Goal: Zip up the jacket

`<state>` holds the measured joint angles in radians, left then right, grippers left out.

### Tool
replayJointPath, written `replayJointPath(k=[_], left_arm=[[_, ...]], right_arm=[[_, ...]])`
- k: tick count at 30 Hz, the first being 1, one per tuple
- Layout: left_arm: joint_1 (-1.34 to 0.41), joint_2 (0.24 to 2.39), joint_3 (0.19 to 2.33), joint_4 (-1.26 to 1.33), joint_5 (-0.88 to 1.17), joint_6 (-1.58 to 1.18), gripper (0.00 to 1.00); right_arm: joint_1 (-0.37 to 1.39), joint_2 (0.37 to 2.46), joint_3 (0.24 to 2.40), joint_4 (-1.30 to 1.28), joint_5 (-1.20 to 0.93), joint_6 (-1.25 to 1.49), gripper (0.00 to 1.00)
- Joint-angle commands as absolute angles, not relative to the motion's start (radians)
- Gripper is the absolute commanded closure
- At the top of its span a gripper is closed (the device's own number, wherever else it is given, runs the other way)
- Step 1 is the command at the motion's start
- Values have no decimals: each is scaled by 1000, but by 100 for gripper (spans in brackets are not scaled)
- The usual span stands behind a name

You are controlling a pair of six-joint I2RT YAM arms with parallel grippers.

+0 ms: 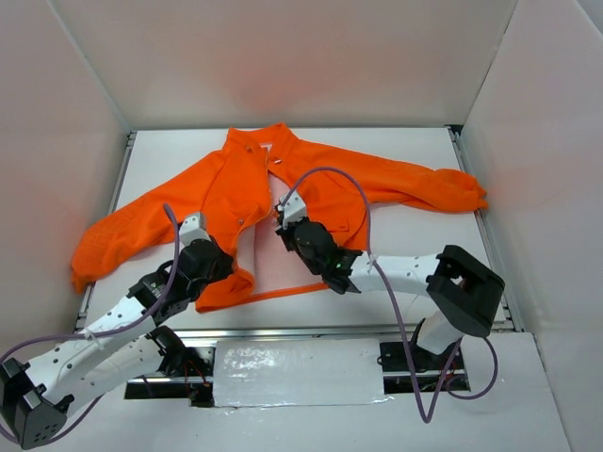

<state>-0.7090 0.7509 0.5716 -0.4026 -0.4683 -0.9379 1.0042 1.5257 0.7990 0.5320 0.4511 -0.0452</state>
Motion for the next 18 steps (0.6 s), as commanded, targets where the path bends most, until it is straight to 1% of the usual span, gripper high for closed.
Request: replayJointPath(k=[1,2,4,6,8,9,10,12,16,18], left_arm=[[-703,739,614,-394,-479,-911,100],[-704,739,618,-397,-477,-910,100],[-704,744,624,-402,-479,-907,100],[-704,746,630,-407,-483,-897,100],[-703,746,637,-402,-483,-884,100],[-704,744,638,-399,-483,-879,100],[-704,742,638,-397,-485,-873,100],[-703,735,640,-382,-488,-855,100],[-703,726,634,-351,-491,-828,100],[-703,723,634,-313,-480,-801,100]], right_arm=[[1006,1540,801,565,633,-87,100],[1006,1508,735,631,615,-98,100],[1005,1473,674,783,591,-98,100],[1006,1427,597,862,557,-97,100],[1006,1385,511,997,529,-101,100],[1005,1373,474,1055,502,-112,100],[1006,1350,442,1172,483,-120,100],[1006,1324,356,1289,409,-144,100],[1005,1241,292,1292,322,-124,100],[1005,1212,250,1317,279,-71,100]])
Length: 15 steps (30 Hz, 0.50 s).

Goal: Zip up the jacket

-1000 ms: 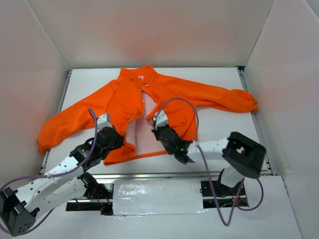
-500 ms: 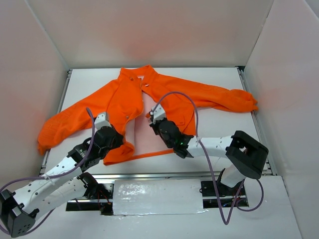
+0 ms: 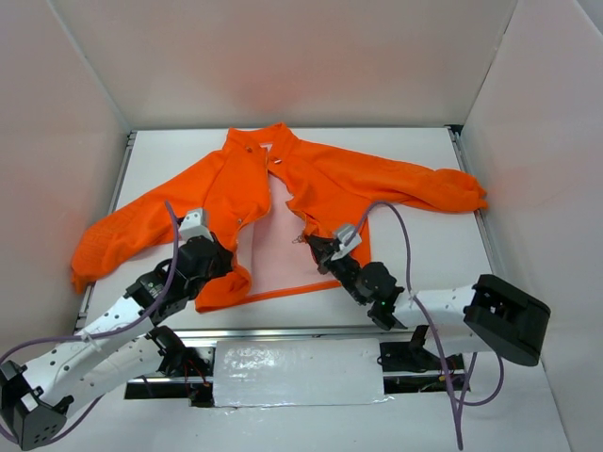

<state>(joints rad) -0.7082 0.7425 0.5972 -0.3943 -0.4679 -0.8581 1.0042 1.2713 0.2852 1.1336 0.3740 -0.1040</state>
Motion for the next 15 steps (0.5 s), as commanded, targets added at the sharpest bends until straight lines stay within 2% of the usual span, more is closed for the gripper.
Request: replayJointPath(k=[1,3,11,13,15], left_arm=[[-703,723,632,-296,-456,-790,100],[-703,718,630,-228,-419,-746,100],[-703,695,612,46,-137,-601,100],[-703,718,636,52,-127,-610,100],[-703,752,649,60,-91,-617,100]], right_arm=[[1003,1189,236,1327,226,-55,100],[1005,1160,224,1255,155,-22,100],[963,994,328,840,-469,71,100],[966,1015,368,690,-445,45,100],[968,1025,387,649,-289,58,100]])
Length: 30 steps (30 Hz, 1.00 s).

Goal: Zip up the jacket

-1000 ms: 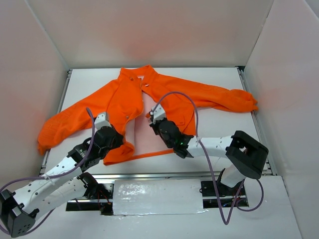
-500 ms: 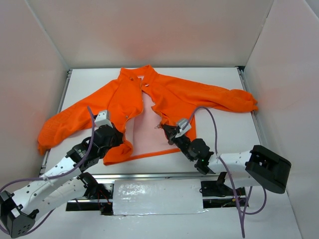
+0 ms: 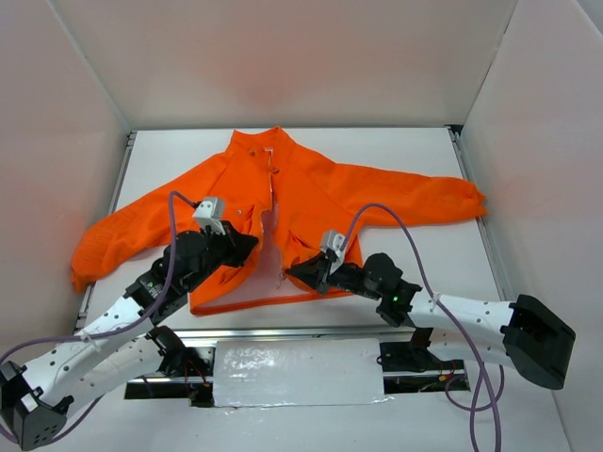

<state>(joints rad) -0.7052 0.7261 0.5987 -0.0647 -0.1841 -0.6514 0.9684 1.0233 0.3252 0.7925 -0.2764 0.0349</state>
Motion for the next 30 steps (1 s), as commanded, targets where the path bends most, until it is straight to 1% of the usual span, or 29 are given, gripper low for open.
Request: replayJointPath(k=[1,3,4,6,9,11,13,19,23,25,26,28,30], left_arm=[[-703,761,649,67,-74,-632,100],[-704,776,623,110,-31,-653,100],[-703,776,611,129,-22,-676,100],[-704,758,557,187,-29,-707,100],[-704,715,485,279,-41,-762,100],[-704,692,460,316,-49,-776,100],[-704,680,433,354,-66,-790,100],[-704,695,397,436,-78,-781,100],[-706,726,400,468,-66,-761,100],[-707,744,402,472,-69,-756,100],[-709,747,403,471,-69,-753,100],[-713,753,399,469,-75,-749,100],[-719,753,393,457,-83,-753,100]], right_arm=[[968,1016,358,682,-241,104,100],[969,990,330,750,-122,156,100],[969,983,318,762,-73,231,100],[968,979,330,718,68,313,100],[979,982,350,678,139,446,100],[1014,983,347,664,178,482,100],[1046,985,356,640,277,540,100],[1152,1025,403,549,458,678,100],[1184,1081,442,514,483,723,100],[1207,1106,434,549,473,723,100],[1210,1111,422,621,477,718,100],[1213,1120,385,676,485,720,100],[1215,1143,425,623,502,703,100]])
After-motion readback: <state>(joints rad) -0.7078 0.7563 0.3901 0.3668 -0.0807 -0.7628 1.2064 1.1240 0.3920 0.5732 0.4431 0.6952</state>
